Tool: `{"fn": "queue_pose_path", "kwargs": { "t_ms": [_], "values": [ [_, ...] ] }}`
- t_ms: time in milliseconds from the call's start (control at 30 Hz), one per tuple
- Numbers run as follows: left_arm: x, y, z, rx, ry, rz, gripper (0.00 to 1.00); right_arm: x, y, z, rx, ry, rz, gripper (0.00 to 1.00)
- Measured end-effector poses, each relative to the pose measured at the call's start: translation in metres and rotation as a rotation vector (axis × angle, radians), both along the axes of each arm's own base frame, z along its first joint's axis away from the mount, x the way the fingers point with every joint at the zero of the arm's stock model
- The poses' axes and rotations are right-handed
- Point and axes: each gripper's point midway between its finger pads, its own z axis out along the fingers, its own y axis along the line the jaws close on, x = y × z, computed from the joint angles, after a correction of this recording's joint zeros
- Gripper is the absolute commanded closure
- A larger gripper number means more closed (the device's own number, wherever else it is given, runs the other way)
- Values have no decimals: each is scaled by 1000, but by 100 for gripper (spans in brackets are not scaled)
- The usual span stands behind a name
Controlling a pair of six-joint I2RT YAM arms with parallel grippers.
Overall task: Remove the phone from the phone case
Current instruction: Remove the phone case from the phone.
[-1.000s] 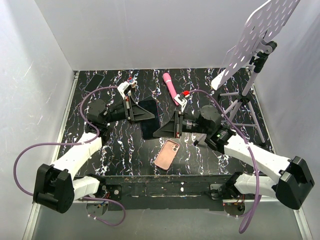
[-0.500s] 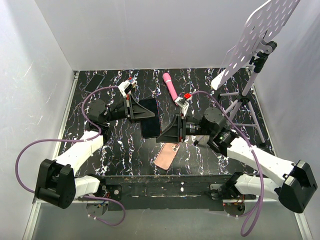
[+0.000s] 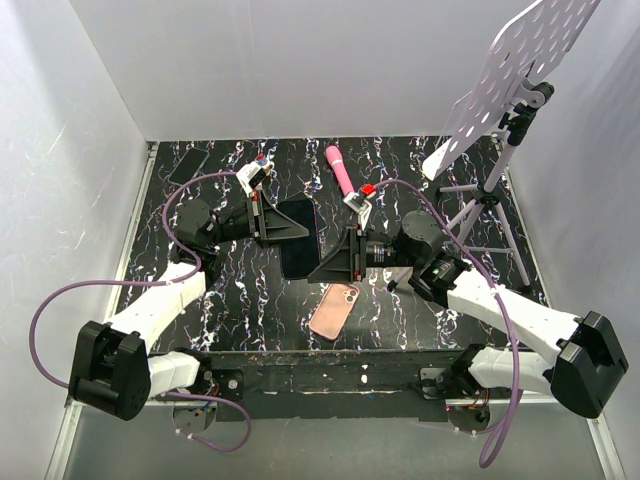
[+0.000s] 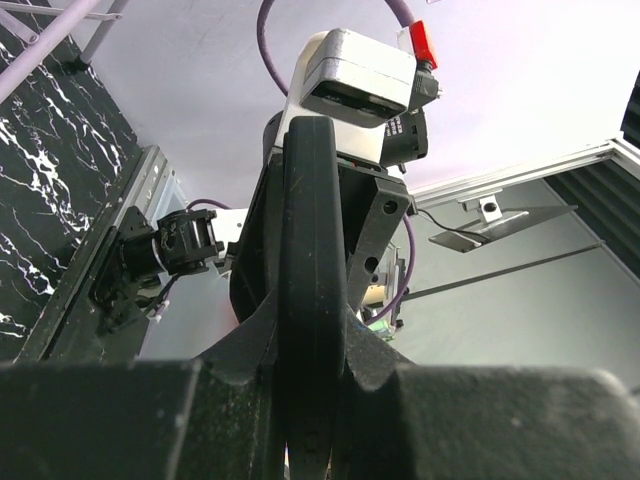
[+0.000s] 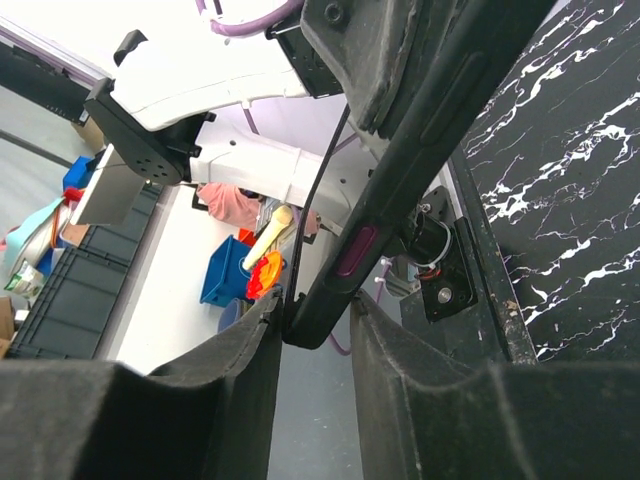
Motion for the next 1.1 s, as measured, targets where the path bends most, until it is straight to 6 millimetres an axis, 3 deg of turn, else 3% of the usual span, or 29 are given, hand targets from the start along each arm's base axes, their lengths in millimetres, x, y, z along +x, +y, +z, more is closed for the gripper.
{"fn": "queue_pose_path", "kwargs": {
  "t_ms": [100,167,300,533,1100],
  "values": [
    [0,0,0,1,-8,-2,100,0,1,1,1,-3,10,90],
    [-2,1,2,-3,-33,-5,100,0,2,-1,-10,13,16,99],
    [-10,3,5,-9,-93,-34,100,-9,7,-5,-52,-38,35,99],
    [-29,8,14,-39,-100,-138,100,-32,20,4,-143,-244,15,99],
    [-25,6,37,-175,-88,-107,100,-23,21,19,-301,-484,-29,99]
  ]
}}
